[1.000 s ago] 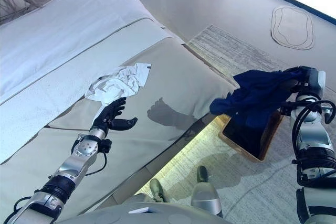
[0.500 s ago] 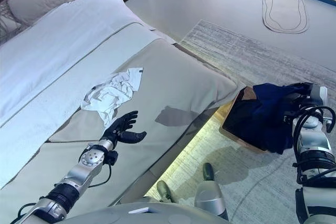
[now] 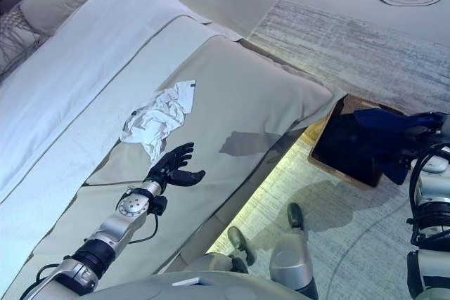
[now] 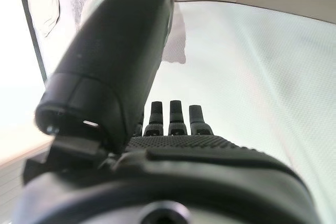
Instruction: Pick up the clothes from the bed and place them into the basket
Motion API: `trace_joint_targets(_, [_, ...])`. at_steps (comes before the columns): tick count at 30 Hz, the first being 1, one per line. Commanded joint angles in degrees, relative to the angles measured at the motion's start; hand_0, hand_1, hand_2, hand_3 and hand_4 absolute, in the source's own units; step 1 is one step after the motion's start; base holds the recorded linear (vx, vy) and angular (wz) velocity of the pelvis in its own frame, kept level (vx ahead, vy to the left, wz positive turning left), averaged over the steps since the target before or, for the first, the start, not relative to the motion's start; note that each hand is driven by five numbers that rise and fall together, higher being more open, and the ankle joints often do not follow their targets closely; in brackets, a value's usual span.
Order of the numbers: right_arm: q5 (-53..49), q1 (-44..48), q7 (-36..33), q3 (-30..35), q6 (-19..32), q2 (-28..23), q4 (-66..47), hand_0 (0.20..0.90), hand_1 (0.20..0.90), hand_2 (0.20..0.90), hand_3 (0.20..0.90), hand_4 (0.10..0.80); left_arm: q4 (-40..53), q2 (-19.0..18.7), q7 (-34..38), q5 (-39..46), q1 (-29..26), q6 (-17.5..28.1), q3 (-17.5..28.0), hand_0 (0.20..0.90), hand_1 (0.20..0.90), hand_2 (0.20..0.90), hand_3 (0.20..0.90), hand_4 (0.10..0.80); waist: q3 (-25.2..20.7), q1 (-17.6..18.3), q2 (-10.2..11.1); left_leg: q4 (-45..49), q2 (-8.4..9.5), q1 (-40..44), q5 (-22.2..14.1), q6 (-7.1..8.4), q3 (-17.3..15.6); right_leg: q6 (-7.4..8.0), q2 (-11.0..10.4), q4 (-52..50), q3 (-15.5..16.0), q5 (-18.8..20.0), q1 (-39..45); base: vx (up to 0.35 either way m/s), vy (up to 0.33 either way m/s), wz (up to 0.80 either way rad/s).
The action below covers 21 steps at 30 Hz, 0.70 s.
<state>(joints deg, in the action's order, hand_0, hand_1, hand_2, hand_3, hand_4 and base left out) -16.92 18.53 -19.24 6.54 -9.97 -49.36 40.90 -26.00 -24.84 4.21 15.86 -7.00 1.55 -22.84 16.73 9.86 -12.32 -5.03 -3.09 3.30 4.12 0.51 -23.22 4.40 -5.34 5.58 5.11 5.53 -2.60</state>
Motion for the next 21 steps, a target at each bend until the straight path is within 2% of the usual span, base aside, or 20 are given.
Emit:
trace_joint_targets(1, [1.2, 6.2, -0.3, 0.9, 4.4, -6.4, 0.5, 0.9, 0.9, 0.9, 0.9, 0.8, 1.9, -1.4, 1.2, 1.1, -3.5, 4.9, 0.7, 0.9, 0.9, 0.9, 0.9, 0.8, -2.9, 0.2, 3.3, 2.0, -2.72, 0.1, -3.6, 5.78, 5.0, -0.61, 2.4, -1.3, 0.9, -3.1, 1.0, 0.0, 0.0, 0.0])
trace_joint_targets(9, [0.9, 4.6, 3.6, -0.3, 5.8, -5.9, 1.3, 0.9, 0.9, 0.9, 0.9, 0.8, 2.2, -1.4, 0.7, 0.9, -3.2, 4.3, 0.6, 0.9, 0.9, 0.9, 0.9, 0.8, -3.3, -0.2, 3.7, 2.0, -2.78, 0.5, -3.6, 5.72, 5.1, -0.65, 2.2, -1.2, 1.4, -3.3, 1.9, 0.003, -0.001, 0.01])
trace_joint_targets(21, [1.9, 3.4, 4.7, 0.3, 6.6, -4.9, -1.7, 0.9, 0.9, 0.9, 0.9, 0.8, 2.4, -1.9, 0.5, 1.3, -2.3, 4.7, 1.6, 0.9, 0.9, 0.9, 0.9, 0.8, -3.8, -0.6, 4.8, 1.3, -2.2, 0.9, -3.7, 5.25, 5.5, -0.6, 2.3, -1.3, 1.3, -3.4, 2.0, 0.003, 0.022, 0.04])
